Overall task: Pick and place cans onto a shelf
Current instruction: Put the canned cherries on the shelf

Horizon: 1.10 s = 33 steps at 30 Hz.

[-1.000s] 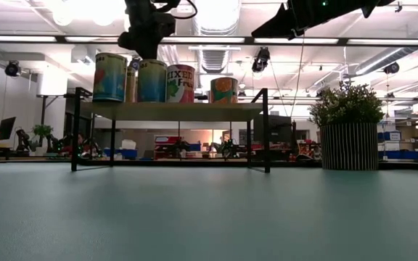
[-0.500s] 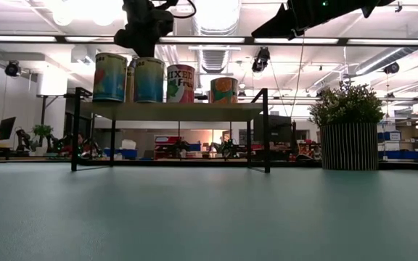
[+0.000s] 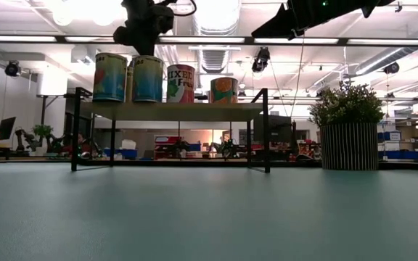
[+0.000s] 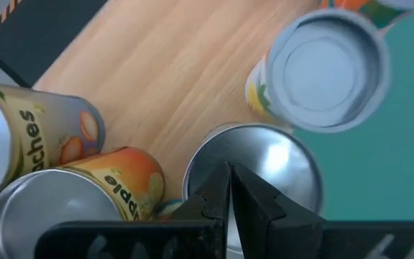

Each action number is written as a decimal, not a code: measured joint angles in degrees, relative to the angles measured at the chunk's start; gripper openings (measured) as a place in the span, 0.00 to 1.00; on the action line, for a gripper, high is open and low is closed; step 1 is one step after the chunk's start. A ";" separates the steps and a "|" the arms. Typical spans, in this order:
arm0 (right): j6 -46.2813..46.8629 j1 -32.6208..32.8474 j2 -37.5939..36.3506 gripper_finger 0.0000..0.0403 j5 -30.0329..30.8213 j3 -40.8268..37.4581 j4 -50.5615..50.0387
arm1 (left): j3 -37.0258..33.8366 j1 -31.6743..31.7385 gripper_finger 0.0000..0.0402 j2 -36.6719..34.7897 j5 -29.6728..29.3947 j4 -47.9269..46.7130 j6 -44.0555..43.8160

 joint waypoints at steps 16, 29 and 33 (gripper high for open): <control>1.37 0.00 0.00 0.02 0.00 0.00 -1.78 | -4.06 -14.91 0.00 -9.57 -10.99 10.76 16.48; 7.92 0.00 4.86 0.02 0.02 4.25 -1.30 | -29.86 -26.86 0.00 -30.45 -13.38 27.68 21.26; 8.70 0.00 10.68 0.02 -0.05 10.57 -2.79 | -33.53 -26.46 0.00 -34.37 -20.30 30.25 25.33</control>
